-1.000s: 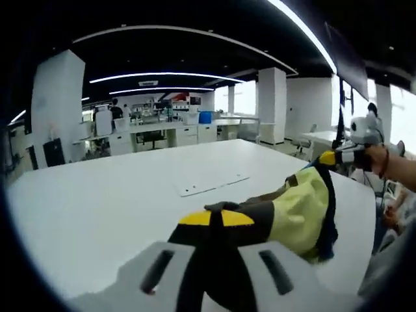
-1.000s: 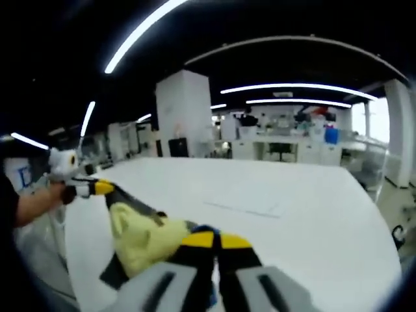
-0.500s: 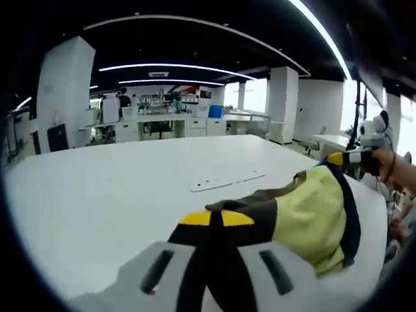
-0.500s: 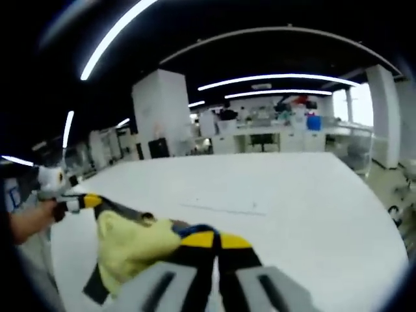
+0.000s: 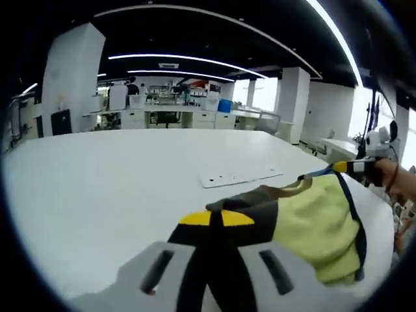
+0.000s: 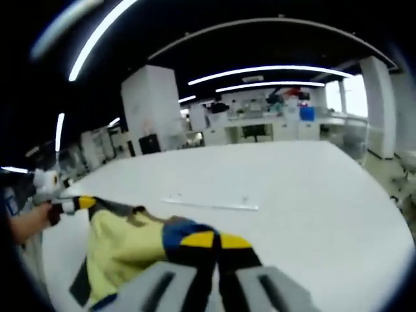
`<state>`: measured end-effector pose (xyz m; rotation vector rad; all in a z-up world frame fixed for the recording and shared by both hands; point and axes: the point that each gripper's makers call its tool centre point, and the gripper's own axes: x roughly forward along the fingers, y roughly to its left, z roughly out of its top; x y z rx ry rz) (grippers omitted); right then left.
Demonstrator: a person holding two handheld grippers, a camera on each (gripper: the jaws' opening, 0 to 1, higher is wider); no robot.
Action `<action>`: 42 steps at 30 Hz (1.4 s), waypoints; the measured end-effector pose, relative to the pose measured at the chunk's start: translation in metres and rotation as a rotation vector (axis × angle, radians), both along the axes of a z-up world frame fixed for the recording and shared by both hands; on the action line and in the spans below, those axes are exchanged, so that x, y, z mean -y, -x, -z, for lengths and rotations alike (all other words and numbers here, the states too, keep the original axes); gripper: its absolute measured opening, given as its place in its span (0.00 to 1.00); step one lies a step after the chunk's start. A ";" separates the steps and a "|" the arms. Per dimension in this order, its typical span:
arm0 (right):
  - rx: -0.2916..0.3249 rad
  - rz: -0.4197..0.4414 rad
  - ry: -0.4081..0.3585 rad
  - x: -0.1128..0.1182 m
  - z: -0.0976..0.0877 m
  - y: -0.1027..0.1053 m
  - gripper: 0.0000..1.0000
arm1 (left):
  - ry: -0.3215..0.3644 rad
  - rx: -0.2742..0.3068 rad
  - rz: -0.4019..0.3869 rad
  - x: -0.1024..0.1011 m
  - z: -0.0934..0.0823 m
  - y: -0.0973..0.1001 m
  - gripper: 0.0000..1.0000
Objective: Fold the garment on the visible template until the final outline fits inside the template.
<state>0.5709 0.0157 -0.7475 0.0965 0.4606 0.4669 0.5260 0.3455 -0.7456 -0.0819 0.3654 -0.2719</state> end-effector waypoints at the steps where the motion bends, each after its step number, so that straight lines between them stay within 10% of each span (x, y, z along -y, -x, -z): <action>1: -0.018 0.005 -0.002 0.000 0.008 -0.007 0.00 | -0.009 -0.017 0.000 -0.001 0.006 -0.003 0.00; 16: -0.138 0.000 0.056 -0.007 0.068 -0.015 0.00 | -0.074 -0.111 -0.005 -0.004 0.060 -0.025 0.00; 31: -0.152 -0.043 0.093 -0.008 0.075 -0.014 0.01 | -0.140 -0.104 -0.013 -0.010 0.064 -0.023 0.09; 42: -0.141 -0.156 0.044 -0.029 0.053 0.004 0.68 | -0.112 -0.083 -0.001 -0.011 0.049 0.001 0.49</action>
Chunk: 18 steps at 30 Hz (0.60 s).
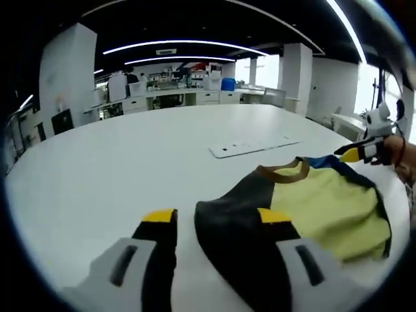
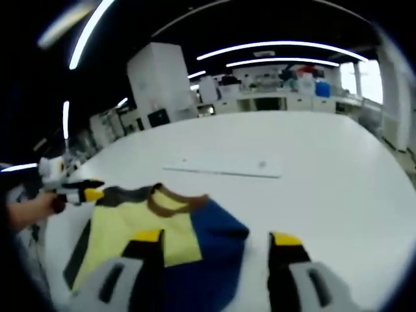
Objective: Fold the garment on the visible template until the final outline fits inside the template.
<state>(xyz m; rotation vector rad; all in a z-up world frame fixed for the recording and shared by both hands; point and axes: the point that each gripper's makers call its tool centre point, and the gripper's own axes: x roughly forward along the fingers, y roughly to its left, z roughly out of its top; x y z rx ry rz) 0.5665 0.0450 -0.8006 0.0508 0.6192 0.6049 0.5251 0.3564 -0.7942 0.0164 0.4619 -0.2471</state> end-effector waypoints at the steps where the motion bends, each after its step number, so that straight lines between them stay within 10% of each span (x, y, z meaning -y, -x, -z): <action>1: 0.000 -0.010 0.002 -0.001 -0.001 0.002 0.71 | 0.000 -0.001 0.004 0.002 -0.002 0.005 0.53; 6: -0.007 -0.093 -0.002 -0.013 -0.011 0.032 0.89 | 0.013 0.005 0.025 0.002 -0.006 0.026 0.65; 18: -0.001 -0.239 0.014 -0.012 -0.032 0.093 0.97 | 0.047 -0.044 0.098 0.023 -0.016 0.087 0.84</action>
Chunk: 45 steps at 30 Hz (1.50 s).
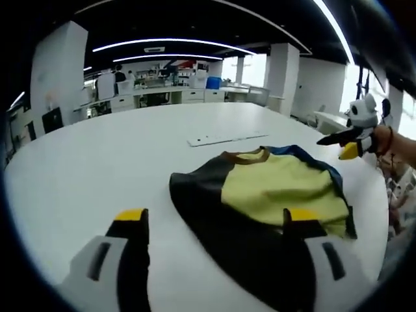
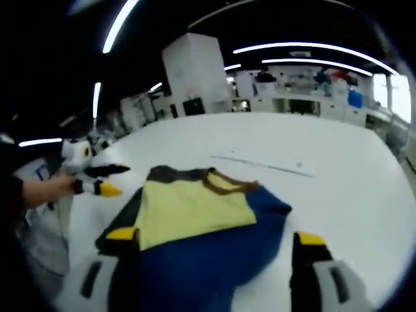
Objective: Fold the garment on the visible template until the final outline fits inside the template.
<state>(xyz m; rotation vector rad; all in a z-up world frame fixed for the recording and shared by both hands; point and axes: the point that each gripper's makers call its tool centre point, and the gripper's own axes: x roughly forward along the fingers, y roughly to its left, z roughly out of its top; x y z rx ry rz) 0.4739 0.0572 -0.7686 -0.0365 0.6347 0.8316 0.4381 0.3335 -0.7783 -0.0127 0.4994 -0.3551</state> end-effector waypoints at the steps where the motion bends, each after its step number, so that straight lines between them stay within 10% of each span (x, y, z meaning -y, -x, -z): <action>1: 0.000 -0.007 -0.001 0.000 -0.002 0.004 0.97 | 0.001 0.005 0.006 0.003 -0.003 0.004 0.85; 10: -0.012 -0.123 0.004 -0.007 -0.009 0.061 0.98 | 0.020 0.026 0.081 0.031 -0.017 0.044 0.84; 24: -0.047 -0.313 0.072 -0.020 0.029 0.143 0.83 | -0.011 0.006 0.179 0.077 -0.005 0.098 0.70; 45: 0.006 -0.420 0.175 -0.038 0.064 0.171 0.43 | -0.088 -0.072 0.187 0.091 0.046 0.124 0.38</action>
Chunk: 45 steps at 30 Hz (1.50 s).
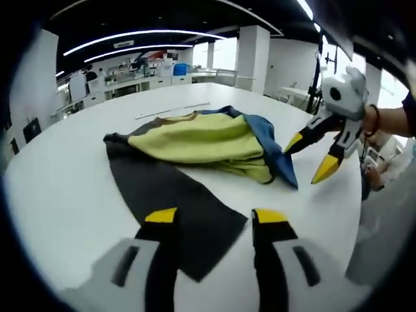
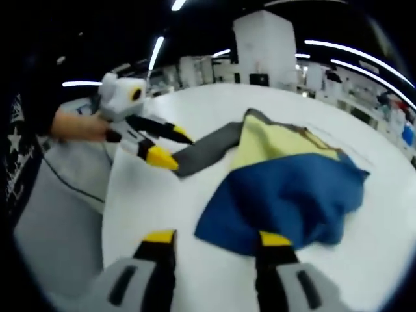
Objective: Fold the garment on the visible template until the final outline fits inside the template.
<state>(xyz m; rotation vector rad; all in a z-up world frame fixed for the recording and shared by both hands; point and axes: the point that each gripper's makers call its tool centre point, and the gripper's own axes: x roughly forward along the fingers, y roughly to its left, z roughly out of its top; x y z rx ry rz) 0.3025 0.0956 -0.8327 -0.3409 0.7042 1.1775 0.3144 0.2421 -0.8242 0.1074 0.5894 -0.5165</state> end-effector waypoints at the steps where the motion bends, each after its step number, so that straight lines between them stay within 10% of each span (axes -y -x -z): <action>1: 0.005 0.000 0.010 0.000 0.002 0.000 0.41 | -0.001 -0.007 -0.001 0.000 0.004 0.000 0.37; 19: 0.145 -0.009 0.136 0.005 0.015 -0.019 0.12 | -0.067 -0.007 0.018 0.002 0.019 0.003 0.27; 25: 0.140 0.042 0.113 0.007 0.014 -0.022 0.00 | -0.070 -0.028 -0.044 -0.009 0.017 -0.002 0.01; 29: 0.115 0.068 0.099 0.009 0.013 -0.020 0.00 | -0.032 -0.062 -0.083 -0.014 0.017 -0.001 0.00; 45: 0.050 0.289 -0.107 0.037 -0.049 -0.031 0.00 | -0.046 -0.017 -0.255 -0.081 -0.015 0.011 0.00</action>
